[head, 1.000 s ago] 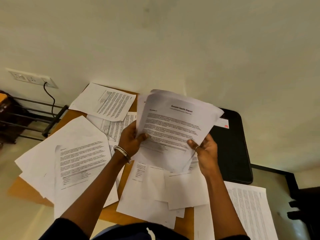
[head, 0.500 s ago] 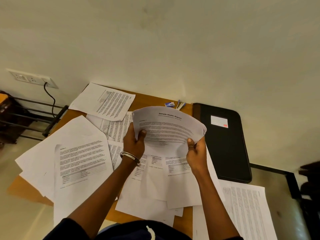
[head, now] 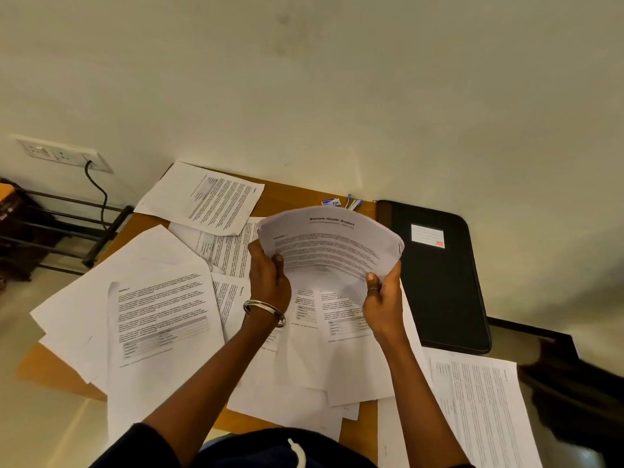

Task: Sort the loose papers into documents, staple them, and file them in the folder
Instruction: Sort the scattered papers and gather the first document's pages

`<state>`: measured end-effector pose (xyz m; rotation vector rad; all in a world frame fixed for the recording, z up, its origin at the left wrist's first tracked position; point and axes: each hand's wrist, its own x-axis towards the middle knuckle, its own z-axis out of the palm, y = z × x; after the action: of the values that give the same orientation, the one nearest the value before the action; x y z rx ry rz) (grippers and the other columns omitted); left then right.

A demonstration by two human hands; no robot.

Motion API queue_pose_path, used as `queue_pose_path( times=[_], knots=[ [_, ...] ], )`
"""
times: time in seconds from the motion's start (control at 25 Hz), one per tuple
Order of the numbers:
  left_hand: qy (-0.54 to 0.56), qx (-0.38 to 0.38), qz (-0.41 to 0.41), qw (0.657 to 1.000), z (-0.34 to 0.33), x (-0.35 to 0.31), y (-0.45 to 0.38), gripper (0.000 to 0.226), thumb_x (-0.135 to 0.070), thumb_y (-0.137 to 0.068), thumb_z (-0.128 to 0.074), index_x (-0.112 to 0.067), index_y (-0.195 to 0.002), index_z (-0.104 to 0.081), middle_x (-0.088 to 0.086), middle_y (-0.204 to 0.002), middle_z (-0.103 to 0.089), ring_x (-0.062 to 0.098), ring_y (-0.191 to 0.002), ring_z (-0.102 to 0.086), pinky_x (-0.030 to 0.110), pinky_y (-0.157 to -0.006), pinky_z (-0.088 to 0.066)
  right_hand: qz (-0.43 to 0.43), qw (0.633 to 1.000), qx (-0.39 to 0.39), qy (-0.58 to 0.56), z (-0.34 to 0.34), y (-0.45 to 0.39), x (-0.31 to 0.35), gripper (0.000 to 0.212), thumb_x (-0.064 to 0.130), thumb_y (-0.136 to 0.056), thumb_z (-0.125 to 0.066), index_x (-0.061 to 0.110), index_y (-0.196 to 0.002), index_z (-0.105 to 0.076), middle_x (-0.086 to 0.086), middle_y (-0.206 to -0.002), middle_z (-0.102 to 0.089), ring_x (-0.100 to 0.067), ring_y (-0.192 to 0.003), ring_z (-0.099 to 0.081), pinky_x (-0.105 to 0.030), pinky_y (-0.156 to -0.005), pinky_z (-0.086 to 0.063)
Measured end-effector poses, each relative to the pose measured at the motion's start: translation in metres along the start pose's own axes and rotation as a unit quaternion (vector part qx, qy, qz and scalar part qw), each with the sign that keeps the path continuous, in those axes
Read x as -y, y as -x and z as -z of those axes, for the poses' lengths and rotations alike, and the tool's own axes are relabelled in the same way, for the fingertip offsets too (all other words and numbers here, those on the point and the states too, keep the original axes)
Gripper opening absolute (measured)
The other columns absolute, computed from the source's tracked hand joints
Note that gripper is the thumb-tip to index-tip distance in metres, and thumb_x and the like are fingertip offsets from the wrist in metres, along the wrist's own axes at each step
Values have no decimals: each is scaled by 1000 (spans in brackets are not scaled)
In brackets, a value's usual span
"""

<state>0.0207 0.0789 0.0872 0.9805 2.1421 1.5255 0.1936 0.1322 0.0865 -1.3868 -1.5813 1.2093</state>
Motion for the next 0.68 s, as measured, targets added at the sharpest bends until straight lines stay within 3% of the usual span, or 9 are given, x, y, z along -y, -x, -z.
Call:
queue_pose_path(
  times=[0.08,0.2,0.32,0.48,0.56,0.68],
  knots=[
    [-51,12,8,999,0,17,1,31,15,-85,-40,2,-113,-40,20,-108,-53,33,-98,-53,41,-80,-51,-29,999,14,41,-3,2,-9,47,11,-98,-48,23,-137,-25,-2,-131,-46,-15,-109,-54,-36,-93,-49],
    [-106,51,-4,993,5,31,2,29,14,-85,-42,5,-112,-46,23,-107,-55,34,-97,-55,30,-76,-45,-57,995,34,72,-4,4,-20,56,6,-96,-49,14,-144,-22,-11,-138,-44,-26,-123,-49,-41,-98,-46],
    [-118,68,-17,991,12,34,-4,23,8,-90,-44,3,-112,-47,19,-104,-60,34,-92,-59,26,-69,-40,-49,996,30,73,2,2,-17,48,6,-94,-53,14,-136,-29,-10,-133,-48,-25,-118,-54,-41,-94,-49],
    [-66,71,-61,993,24,16,-17,23,-9,-96,-43,-1,-118,-45,10,-107,-63,18,-85,-58,13,-65,-39,-2,1000,11,1,18,-2,10,36,22,-94,-55,16,-127,-41,-1,-123,-58,-9,-97,-63,-37,-85,-57],
    [-30,50,-79,995,27,0,-24,24,-14,-97,-43,-1,-117,-47,3,-99,-62,11,-75,-57,12,-62,-40,33,998,-5,-61,26,-3,31,32,28,-92,-56,16,-121,-48,4,-113,-64,-10,-96,-67,-29,-72,-60],
    [-6,22,-103,994,25,-10,-31,29,-23,-95,-42,-2,-113,-52,-3,-92,-59,-3,-74,-54,7,-62,-41,81,988,-48,-124,30,-6,60,21,21,-95,-54,12,-114,-56,18,-93,-70,-3,-90,-68,-16,-63,-54]
  ],
)
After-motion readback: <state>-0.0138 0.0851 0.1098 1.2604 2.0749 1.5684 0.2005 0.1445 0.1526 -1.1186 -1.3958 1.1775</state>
